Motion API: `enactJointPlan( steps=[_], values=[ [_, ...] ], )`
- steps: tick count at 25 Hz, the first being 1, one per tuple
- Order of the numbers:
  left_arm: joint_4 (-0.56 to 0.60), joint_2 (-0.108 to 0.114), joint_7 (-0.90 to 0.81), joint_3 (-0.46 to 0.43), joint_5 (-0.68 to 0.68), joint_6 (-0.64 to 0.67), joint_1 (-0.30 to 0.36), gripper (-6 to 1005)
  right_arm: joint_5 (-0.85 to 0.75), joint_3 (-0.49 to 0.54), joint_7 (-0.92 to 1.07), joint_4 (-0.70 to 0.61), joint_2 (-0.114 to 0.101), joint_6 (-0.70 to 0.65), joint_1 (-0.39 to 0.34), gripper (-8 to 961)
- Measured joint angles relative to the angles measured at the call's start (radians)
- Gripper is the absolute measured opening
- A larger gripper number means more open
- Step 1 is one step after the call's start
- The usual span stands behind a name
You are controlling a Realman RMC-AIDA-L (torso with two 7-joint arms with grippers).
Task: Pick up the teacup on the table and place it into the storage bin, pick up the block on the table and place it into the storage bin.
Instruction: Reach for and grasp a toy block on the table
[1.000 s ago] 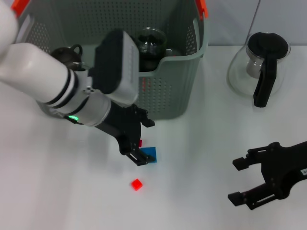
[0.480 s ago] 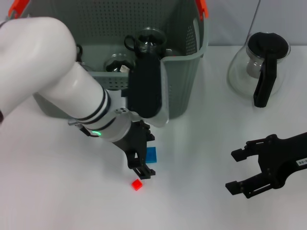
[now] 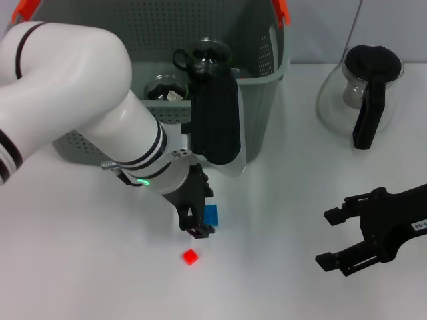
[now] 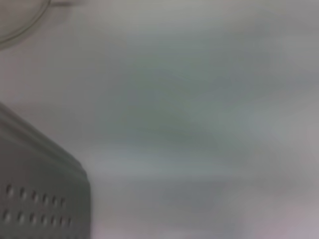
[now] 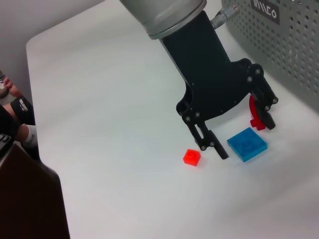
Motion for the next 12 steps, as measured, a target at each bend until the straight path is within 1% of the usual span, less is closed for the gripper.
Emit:
enactJointPlan(
  steps=[2,8,12],
  values=[
    [-0.016,0.0,0.0,0.001,0.001,-0.006,-0.006,817,0.0,0.0,-0.004,0.002,0.0,0.0,0.0,946],
    [-0.063,-0.002,-0.002,0.002,0.002,-0.039,-0.026,655,0.0,-0.001,-0.011,0.009,0.0,0.0,0.0,945],
    [-0.093,-0.002,-0.004,0.004,0.001,-0.059,-0.038,652,0.0,-0.002,-0.013,0.01,0.0,0.001,0.0,945]
  ],
)
